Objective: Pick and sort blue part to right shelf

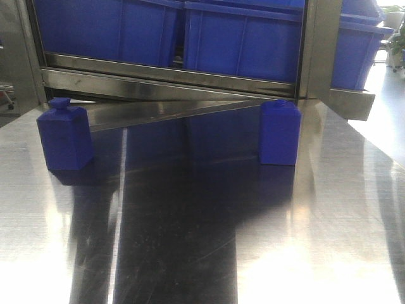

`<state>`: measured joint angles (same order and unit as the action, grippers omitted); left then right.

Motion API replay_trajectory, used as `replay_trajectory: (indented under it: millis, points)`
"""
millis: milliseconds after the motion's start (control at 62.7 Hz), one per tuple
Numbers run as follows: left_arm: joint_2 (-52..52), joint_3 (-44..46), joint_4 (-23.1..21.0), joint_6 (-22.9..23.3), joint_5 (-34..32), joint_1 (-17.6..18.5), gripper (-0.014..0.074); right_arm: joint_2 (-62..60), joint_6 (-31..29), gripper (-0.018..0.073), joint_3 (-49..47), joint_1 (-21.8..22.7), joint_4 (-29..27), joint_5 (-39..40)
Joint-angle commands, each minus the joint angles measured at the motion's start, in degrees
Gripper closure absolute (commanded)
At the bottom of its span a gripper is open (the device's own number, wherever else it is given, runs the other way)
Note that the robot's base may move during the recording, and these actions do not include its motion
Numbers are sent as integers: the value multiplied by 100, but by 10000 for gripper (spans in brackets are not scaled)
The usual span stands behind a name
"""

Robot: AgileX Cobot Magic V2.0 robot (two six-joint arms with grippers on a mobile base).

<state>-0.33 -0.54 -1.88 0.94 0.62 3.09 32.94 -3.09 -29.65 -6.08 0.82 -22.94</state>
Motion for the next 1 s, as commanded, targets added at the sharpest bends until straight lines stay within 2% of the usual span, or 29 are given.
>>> replay_trajectory:
  millis: [0,143,207,319,415,494,606,781,989]
  points:
    - [-119,-116,-6,28,-489,27,472,662,392,502,-569,-260,97,125]
    - [-119,-116,-6,28,-489,27,472,1722,1061,491,-1123,-584,142,-379]
    - [-119,-116,-6,28,-489,27,472,2176,1288,433,-1427,-718,199,-607]
    - [-119,-116,-6,28,-489,27,472,2859,1604,247,-1971,-975,370,-1112]
    - [-119,-116,-6,28,-489,27,472,3374,2202,30,-2573,-1211,515,-1546]
    - [-119,-116,-6,28,-489,27,472,3804,2749,-64,-3067,-1366,624,-1998]
    - [-119,-116,-6,28,-489,27,472,4486,3300,-60,-3830,-1593,804,-2718]
    - [-119,-116,-6,28,-489,27,472,5569,3301,-60,-5060,-1872,875,-3955]
    - [-119,-116,-6,28,-489,27,472,6607,3301,-60,-6481,-2007,834,-4827]
